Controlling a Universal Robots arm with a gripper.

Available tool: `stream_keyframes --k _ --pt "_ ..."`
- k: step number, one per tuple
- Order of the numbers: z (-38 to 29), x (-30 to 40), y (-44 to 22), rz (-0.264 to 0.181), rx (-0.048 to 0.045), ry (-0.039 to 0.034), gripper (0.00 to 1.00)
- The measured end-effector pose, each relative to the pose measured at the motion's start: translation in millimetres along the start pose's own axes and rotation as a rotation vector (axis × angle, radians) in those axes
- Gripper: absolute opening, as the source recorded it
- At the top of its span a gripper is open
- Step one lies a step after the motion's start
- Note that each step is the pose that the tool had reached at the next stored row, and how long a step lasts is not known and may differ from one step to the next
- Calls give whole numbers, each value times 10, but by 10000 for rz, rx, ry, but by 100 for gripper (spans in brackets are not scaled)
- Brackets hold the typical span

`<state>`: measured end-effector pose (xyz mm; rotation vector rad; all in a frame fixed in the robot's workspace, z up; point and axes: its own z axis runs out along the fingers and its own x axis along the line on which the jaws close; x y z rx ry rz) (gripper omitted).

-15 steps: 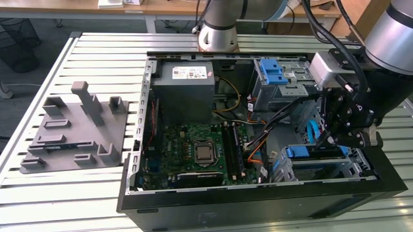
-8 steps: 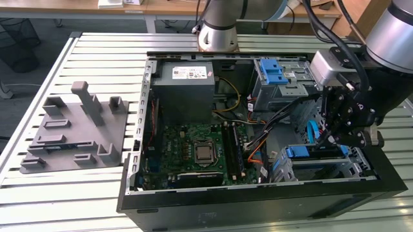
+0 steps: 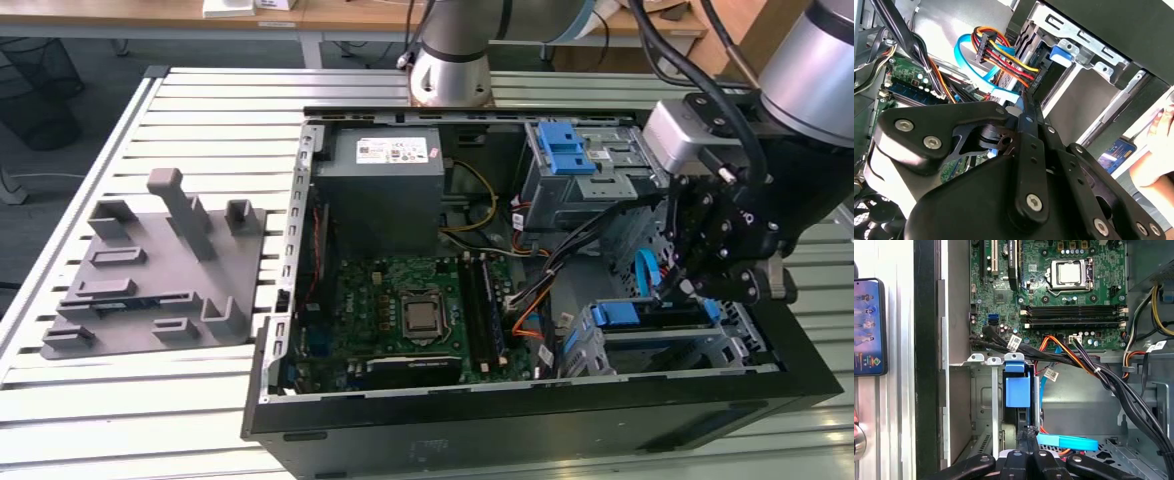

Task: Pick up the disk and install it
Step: 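Insert the second disk wire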

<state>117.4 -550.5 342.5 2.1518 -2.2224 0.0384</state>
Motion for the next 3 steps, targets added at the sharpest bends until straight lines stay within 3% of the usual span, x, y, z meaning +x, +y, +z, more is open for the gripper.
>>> stream_keyframes --k 3 --pt "-4 0 0 0 0 1 11"
